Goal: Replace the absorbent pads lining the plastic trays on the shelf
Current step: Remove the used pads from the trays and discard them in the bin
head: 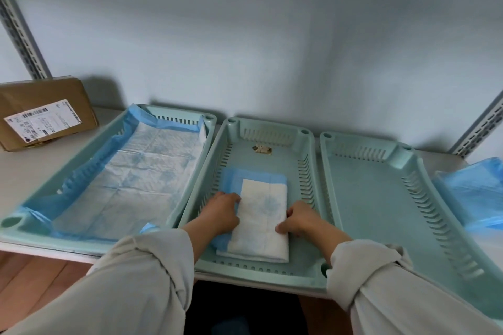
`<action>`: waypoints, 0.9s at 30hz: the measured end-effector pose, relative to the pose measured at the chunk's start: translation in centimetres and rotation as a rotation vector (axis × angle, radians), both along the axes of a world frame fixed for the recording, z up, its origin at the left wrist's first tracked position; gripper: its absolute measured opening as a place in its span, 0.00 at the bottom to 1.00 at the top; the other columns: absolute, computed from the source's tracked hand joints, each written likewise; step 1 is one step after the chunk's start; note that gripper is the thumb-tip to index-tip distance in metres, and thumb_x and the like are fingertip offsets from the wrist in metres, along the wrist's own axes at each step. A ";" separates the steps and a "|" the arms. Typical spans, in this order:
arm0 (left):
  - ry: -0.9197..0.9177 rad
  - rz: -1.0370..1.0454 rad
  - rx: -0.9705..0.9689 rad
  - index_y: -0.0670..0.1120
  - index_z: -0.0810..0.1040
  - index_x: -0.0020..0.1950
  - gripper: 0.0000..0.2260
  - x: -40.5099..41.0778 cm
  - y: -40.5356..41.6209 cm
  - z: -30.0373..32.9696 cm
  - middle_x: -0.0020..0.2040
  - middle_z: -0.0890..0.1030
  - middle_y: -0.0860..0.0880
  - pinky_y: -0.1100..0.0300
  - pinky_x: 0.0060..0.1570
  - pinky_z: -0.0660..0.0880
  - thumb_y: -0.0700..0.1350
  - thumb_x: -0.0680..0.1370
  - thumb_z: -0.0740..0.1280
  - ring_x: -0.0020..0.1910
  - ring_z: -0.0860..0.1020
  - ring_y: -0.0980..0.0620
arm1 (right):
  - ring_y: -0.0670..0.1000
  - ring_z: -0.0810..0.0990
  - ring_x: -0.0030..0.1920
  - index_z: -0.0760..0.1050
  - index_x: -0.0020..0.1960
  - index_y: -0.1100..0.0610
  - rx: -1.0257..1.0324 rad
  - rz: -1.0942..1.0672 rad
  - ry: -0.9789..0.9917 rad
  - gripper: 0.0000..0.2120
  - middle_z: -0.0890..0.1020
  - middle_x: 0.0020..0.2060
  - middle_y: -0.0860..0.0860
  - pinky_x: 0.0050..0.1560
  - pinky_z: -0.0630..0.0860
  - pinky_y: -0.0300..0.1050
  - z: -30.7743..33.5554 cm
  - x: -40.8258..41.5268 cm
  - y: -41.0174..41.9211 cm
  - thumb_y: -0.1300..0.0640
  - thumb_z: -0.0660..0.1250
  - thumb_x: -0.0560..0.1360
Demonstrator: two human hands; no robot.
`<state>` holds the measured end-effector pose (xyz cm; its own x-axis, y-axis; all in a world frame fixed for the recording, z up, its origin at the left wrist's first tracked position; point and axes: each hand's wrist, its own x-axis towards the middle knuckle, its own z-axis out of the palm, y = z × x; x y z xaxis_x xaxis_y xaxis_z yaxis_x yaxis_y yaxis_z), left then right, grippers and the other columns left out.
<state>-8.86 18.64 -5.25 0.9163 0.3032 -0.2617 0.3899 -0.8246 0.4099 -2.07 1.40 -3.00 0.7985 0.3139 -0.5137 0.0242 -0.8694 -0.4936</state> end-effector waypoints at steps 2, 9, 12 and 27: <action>0.047 0.015 -0.009 0.50 0.62 0.73 0.31 0.2 0.2 -0.2 0.70 0.64 0.43 0.54 0.69 0.64 0.46 0.73 0.70 0.69 0.67 0.43 | 0.46 0.73 0.31 0.70 0.47 0.59 -0.043 0.026 0.052 0.09 0.74 0.33 0.51 0.26 0.69 0.35 0.8 0.0 0.0 0.58 0.70 0.73; -0.039 0.443 -0.454 0.37 0.64 0.71 0.31 1.9 0.2 0.2 0.69 0.70 0.41 0.56 0.61 0.69 0.45 0.73 0.73 0.67 0.70 0.43 | 0.49 0.67 0.26 0.75 0.48 0.65 0.310 -0.291 0.113 0.06 0.71 0.29 0.55 0.25 0.65 0.39 -0.3 1.0 0.0 0.62 0.69 0.74; -0.043 0.581 -0.798 0.36 0.69 0.67 0.33 2.0 0.7 0.1 0.64 0.75 0.40 0.50 0.62 0.73 0.46 0.68 0.77 0.62 0.75 0.41 | 0.47 0.70 0.25 0.72 0.42 0.60 0.379 -0.294 0.211 0.05 0.73 0.30 0.54 0.23 0.69 0.35 0.7 1.0 0.1 0.67 0.66 0.75; -0.403 0.274 -0.788 0.40 0.80 0.54 0.12 1.0 1.1 7.9 0.45 0.81 0.49 0.71 0.37 0.74 0.44 0.74 0.72 0.39 0.78 0.55 | 0.50 0.84 0.41 0.78 0.46 0.60 0.937 -0.384 -0.085 0.06 0.84 0.40 0.54 0.49 0.78 0.44 5.0 1.6 -0.7 0.57 0.70 0.74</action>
